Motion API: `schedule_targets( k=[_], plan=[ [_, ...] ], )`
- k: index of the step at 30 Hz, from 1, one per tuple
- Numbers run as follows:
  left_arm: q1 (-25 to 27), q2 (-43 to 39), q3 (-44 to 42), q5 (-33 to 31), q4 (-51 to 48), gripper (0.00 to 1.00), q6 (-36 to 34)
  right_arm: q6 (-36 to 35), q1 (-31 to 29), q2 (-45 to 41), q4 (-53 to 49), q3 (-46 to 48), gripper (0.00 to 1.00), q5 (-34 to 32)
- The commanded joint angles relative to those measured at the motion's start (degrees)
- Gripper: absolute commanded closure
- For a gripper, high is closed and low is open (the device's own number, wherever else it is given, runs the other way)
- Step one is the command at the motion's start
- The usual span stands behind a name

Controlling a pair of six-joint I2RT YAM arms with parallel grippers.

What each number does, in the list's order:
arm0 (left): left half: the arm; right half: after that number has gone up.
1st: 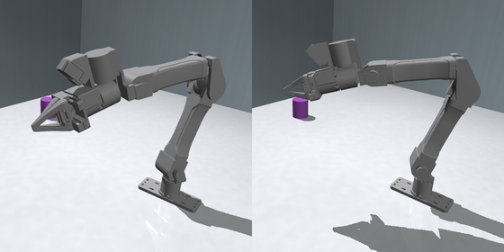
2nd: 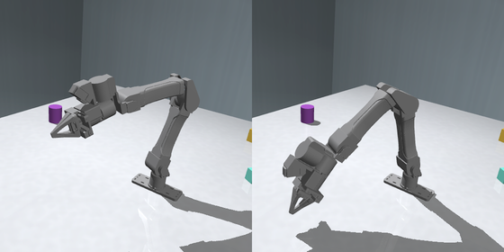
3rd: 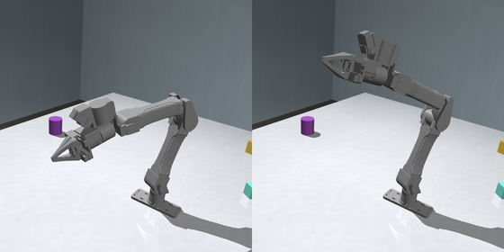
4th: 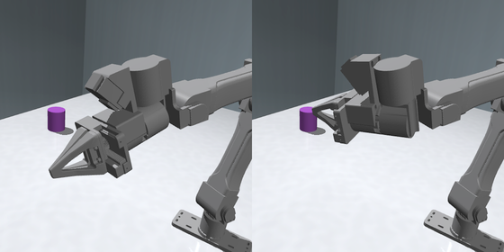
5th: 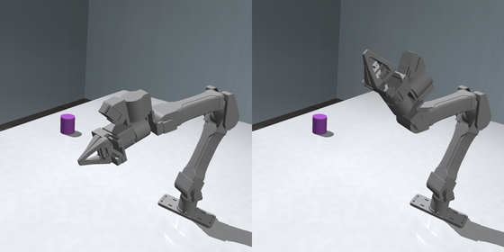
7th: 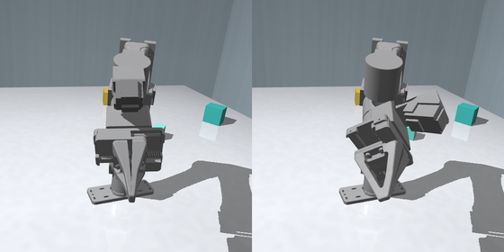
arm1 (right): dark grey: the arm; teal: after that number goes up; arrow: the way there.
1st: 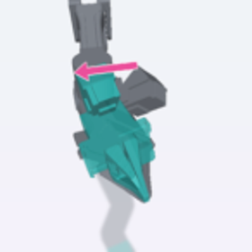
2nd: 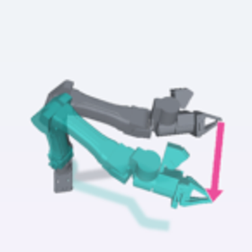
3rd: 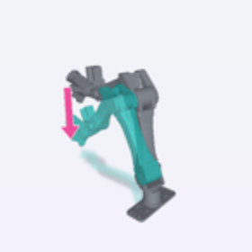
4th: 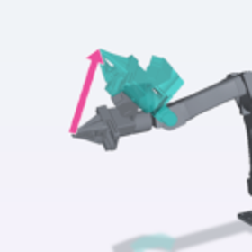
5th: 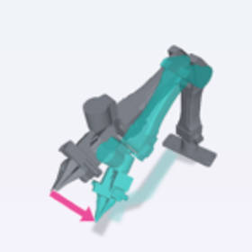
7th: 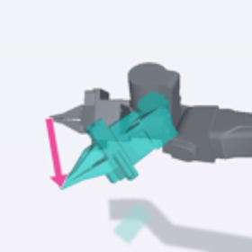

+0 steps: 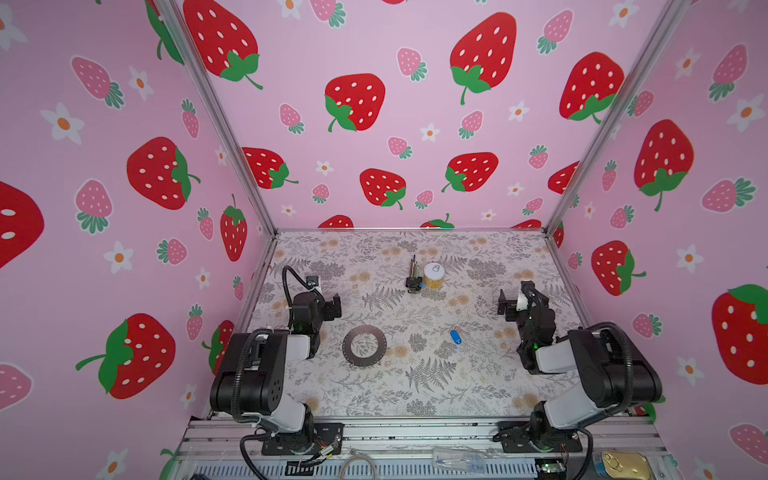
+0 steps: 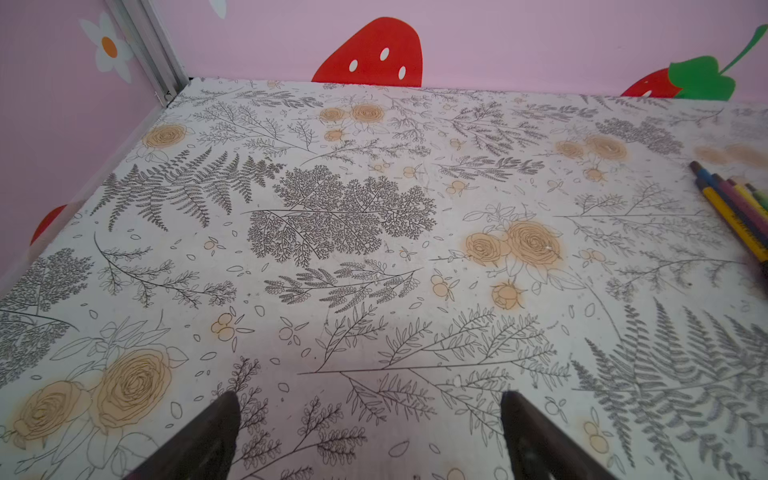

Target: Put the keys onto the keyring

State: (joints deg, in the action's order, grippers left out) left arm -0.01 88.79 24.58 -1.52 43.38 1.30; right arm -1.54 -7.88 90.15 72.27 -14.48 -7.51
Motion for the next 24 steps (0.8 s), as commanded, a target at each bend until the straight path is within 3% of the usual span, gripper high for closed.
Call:
schedule_targets(
  k=[1, 24],
  plan=[
    [-0.84, 0.08, 1.81, 1.40, -0.15, 0.01, 0.45, 0.05, -0.21, -0.09, 0.79, -0.16, 0.01, -0.49],
    [-0.79, 0.12, 1.88, 1.37, -0.24, 0.01, 0.37, 1.63, 1.73, -0.03, -0.99, -1.08, 0.01, 1.97]
  ],
)
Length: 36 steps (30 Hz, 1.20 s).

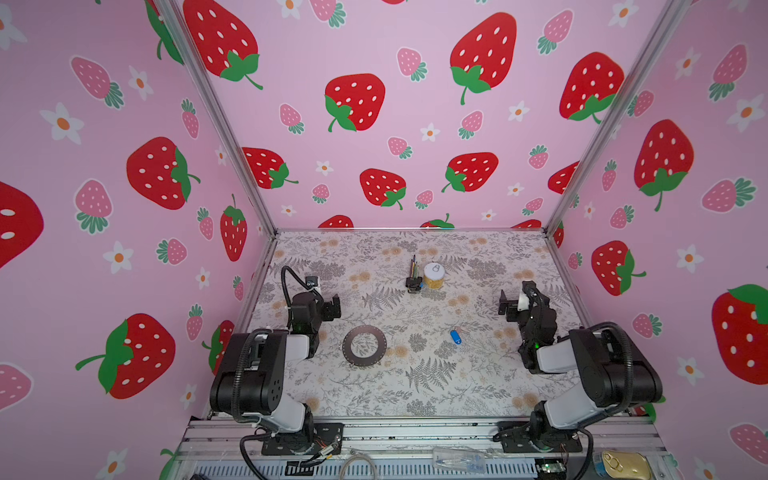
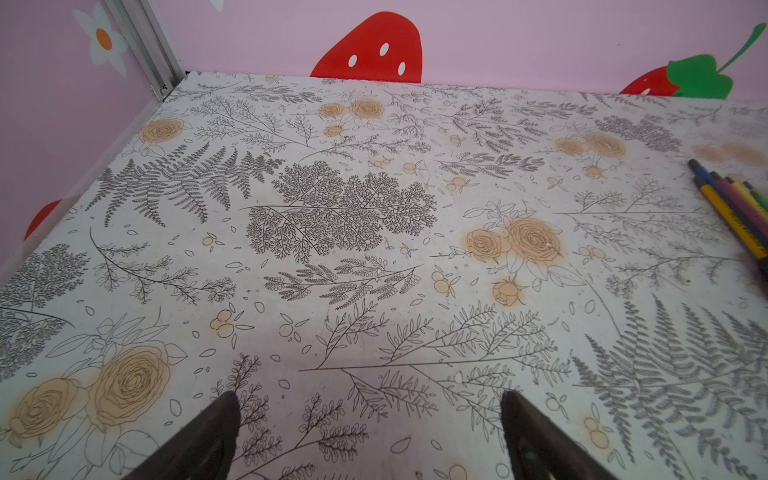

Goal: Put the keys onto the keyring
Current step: 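Raise both arms from the rest pose toward the table, then reach the right gripper to the grey metal ring plate and grasp its edge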

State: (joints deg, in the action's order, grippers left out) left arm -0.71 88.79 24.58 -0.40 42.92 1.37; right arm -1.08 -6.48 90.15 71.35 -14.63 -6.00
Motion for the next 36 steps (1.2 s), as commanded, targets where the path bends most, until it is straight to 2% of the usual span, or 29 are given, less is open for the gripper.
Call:
schedule_targets(
  k=[1, 6, 8, 10, 11, 13, 16, 19, 22, 26, 30, 34, 36],
  plan=[
    [-0.12, 0.15, 1.88, 0.23, 0.17, 0.01, 0.30, 1.17, 0.33, 0.06, -0.03, -0.92, 0.01, 0.46],
    [-0.08, -0.13, 1.72, 0.12, 0.24, 0.01, 0.22, 1.25, 0.41, -0.23, 0.40, -0.58, 0.01, 0.39],
    [-0.08, -1.23, 3.14, 3.65, -2.43, 0.00, -1.25, 1.50, 0.35, -1.60, 0.42, -0.48, 0.00, -0.23],
    [0.19, -4.45, 7.41, 7.60, -12.12, 0.00, -3.25, 1.12, 0.33, -6.52, -6.43, -2.13, 0.05, 0.56],
    [0.49, -5.97, 9.73, 7.27, -17.28, 0.00, -3.47, 0.72, 0.20, -9.32, -12.76, -4.54, 0.07, 1.26],
    [0.89, -9.40, 13.30, 5.28, -23.28, 0.00, -1.17, -0.76, -0.66, -13.37, -18.66, -7.43, 0.10, 2.06],
    [1.21, -14.23, 17.83, 9.50, -30.36, 0.02, 1.90, -0.81, -2.38, -17.80, -26.64, -12.68, 0.15, 8.67],
    [2.93, -18.04, 21.85, 10.73, -37.26, 0.03, 4.74, -2.64, -8.75, -18.85, -34.48, -18.08, 0.24, 14.36],
    [4.89, -20.11, 24.29, 10.50, -42.88, 0.04, 5.77, -7.25, -19.89, -17.05, -41.90, -22.53, 0.31, 13.87],
    [6.16, -20.85, 24.89, 8.66, -48.11, 0.11, 8.08, -11.99, -33.93, -11.78, -48.66, -26.94, 0.42, 11.50],
    [6.03, -21.35, 25.61, 5.41, -50.87, 0.20, 10.83, -18.76, -43.42, -6.99, -50.53, -27.07, 0.47, 9.96],
    [4.67, -21.67, 26.27, 7.37, -51.64, 0.25, 13.77, -18.20, -49.64, -3.39, -51.54, -27.74, 0.56, 6.60],
    [4.32, -22.28, 26.33, 7.78, -52.47, 0.26, 14.85, -12.88, -52.72, -1.60, -55.07, -30.82, 0.57, 2.51]
  ],
)
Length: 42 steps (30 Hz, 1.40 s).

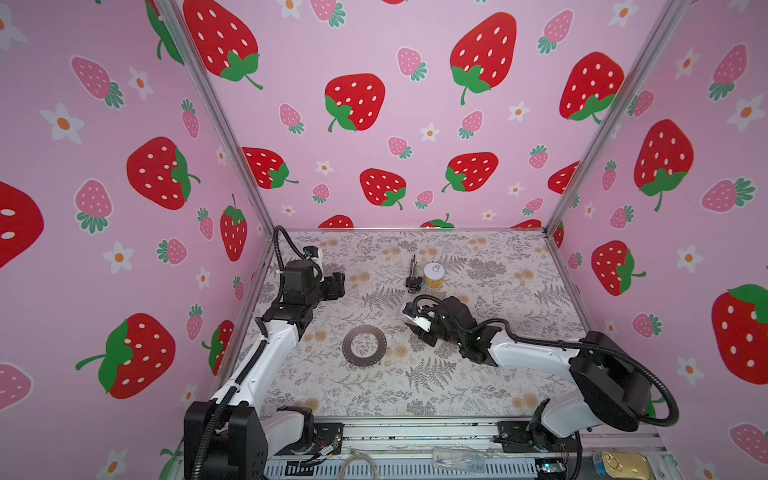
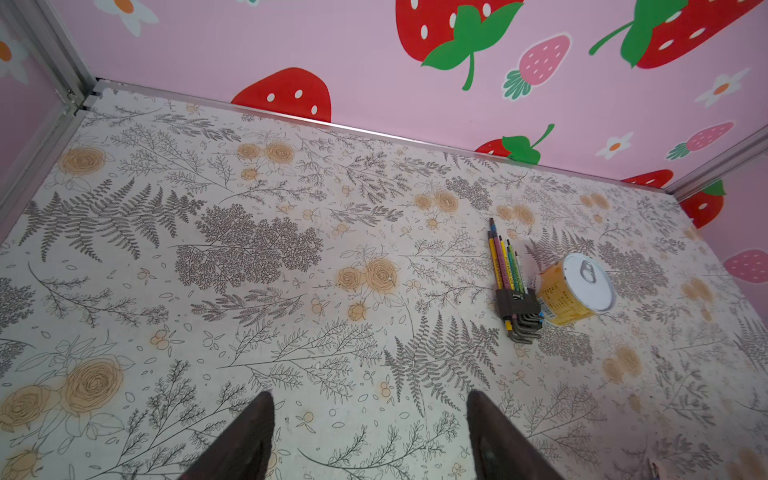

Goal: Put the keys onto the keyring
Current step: 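Reach the right gripper to the grey metal ring plate and grasp its edge, then lift the ring plate with the right gripper toward the left gripper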

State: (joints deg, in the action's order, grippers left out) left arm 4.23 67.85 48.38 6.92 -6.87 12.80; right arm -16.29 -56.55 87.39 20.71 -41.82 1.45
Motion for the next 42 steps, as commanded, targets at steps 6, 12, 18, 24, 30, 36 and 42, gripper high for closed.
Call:
schedule_targets(
  k=[6, 12, 18, 24, 30, 36, 42],
  plan=[
    [-4.01, -1.96, 1.68, 2.00, -2.11, 0.33, 7.29, 15.73, -7.39, 7.16, -20.90, -15.12, 0.64, -3.30],
    [-8.84, 0.69, 1.62, 6.61, -1.38, 0.38, 11.76, 16.16, -13.69, 16.25, -33.14, -23.67, 0.71, -5.42],
    [-9.67, 0.61, 0.98, 6.71, -0.36, 0.38, 11.90, 18.13, -14.97, 20.28, -39.41, -28.71, 0.71, -4.96],
    [-10.56, 1.87, 0.65, 8.30, 0.96, 0.38, 13.28, 19.31, -15.49, 22.72, -43.46, -30.73, 0.70, -3.68],
    [-10.65, 2.52, 0.16, 9.37, 1.90, 0.37, 14.33, 20.01, -16.21, 23.81, -43.82, -31.04, 0.70, -3.35],
    [-10.82, 3.07, 0.08, 10.12, 2.20, 0.34, 14.91, 19.90, -17.00, 24.61, -42.74, -30.73, 0.70, -3.30],
    [-10.95, 3.25, 0.09, 10.96, 2.59, 0.29, 15.39, 19.04, -17.19, 25.06, -42.19, -30.83, 0.69, -2.40]
  ],
)
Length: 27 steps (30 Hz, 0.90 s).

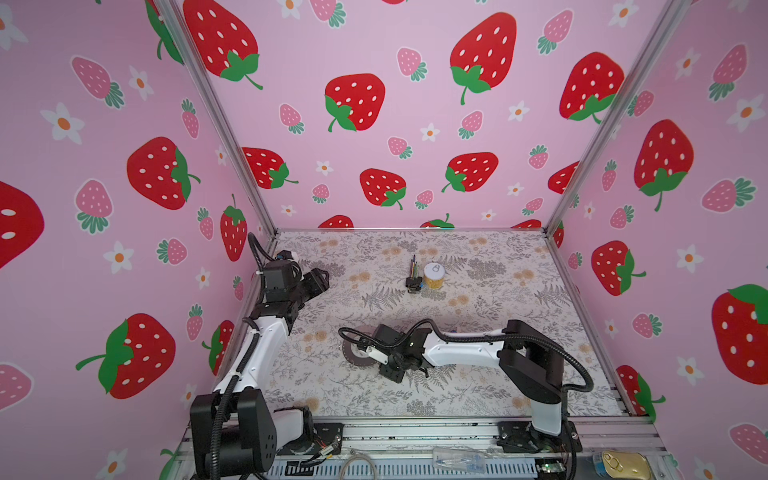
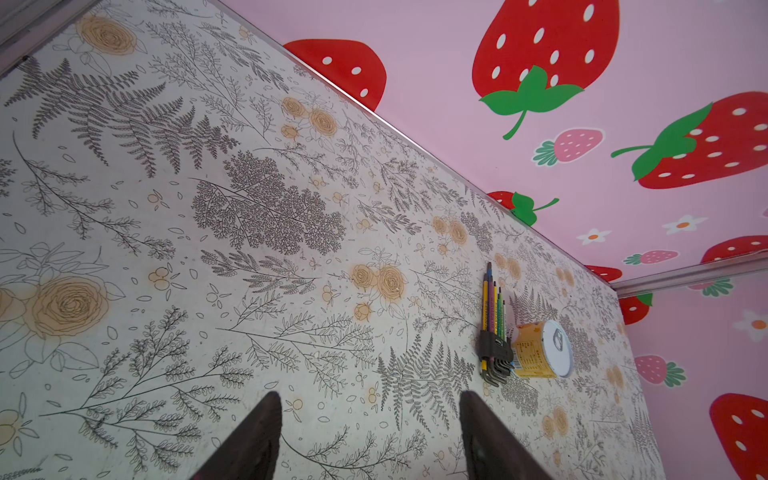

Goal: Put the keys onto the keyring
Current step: 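Lift the ring plate with the right gripper toward the left gripper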

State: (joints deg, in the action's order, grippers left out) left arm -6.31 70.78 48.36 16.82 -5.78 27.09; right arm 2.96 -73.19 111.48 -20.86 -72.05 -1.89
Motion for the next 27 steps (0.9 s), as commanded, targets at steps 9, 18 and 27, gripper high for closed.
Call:
schedule_targets(
  k=[9, 18, 27],
  plan=[
    [-0.64, 0.76, 0.18, 2.20, 1.88, 0.27, 1.76, -2.04, -0.64, 1.94, 0.08, -1.02, 0.69, 2.28],
    [-1.03, 1.29, 0.24, 3.22, 2.22, 0.26, 2.58, -2.30, -0.64, 3.27, 0.13, -1.85, 0.69, 2.12],
    [-1.24, 1.73, 0.25, 3.66, 2.22, 0.25, 3.05, -0.59, -0.64, 4.83, -1.29, -3.63, 0.71, -0.04]
  ],
)
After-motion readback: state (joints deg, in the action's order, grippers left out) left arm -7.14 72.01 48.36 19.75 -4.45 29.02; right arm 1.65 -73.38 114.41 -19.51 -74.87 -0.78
